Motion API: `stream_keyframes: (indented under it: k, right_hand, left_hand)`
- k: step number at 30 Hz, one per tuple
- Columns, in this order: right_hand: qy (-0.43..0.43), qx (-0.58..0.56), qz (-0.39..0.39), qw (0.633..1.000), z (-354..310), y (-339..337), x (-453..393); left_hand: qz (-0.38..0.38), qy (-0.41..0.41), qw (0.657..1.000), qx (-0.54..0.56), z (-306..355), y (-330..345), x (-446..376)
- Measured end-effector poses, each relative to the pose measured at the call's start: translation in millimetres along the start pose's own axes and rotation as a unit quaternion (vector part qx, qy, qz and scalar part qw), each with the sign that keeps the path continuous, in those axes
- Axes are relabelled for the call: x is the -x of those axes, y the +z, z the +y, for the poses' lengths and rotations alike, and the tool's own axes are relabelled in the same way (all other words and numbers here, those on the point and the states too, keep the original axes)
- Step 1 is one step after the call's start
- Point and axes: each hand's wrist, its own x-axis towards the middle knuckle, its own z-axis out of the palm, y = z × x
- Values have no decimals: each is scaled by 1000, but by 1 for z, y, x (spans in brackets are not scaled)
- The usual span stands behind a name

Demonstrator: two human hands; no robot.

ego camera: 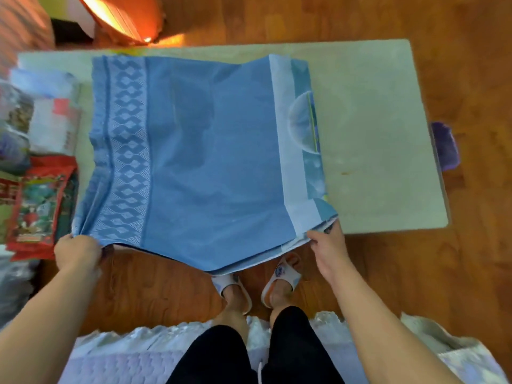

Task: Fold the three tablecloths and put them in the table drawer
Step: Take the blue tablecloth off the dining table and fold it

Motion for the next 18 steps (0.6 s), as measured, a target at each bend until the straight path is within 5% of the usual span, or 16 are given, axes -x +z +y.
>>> stream_keyframes:
  k: [9,13,18]
  right_hand:
    - [-95,155,145,972,-11,33,-10]
    - [-74,305,251,916,-31,29,-18]
    - [-77,487,213,843,-50,17,-21]
  left_hand:
    - [-20,-29,998,49,-4,13,-58]
    - [-13,-41,998,52,-14,21,-85]
    - [-32,-25,999,-22,-4,13,-68]
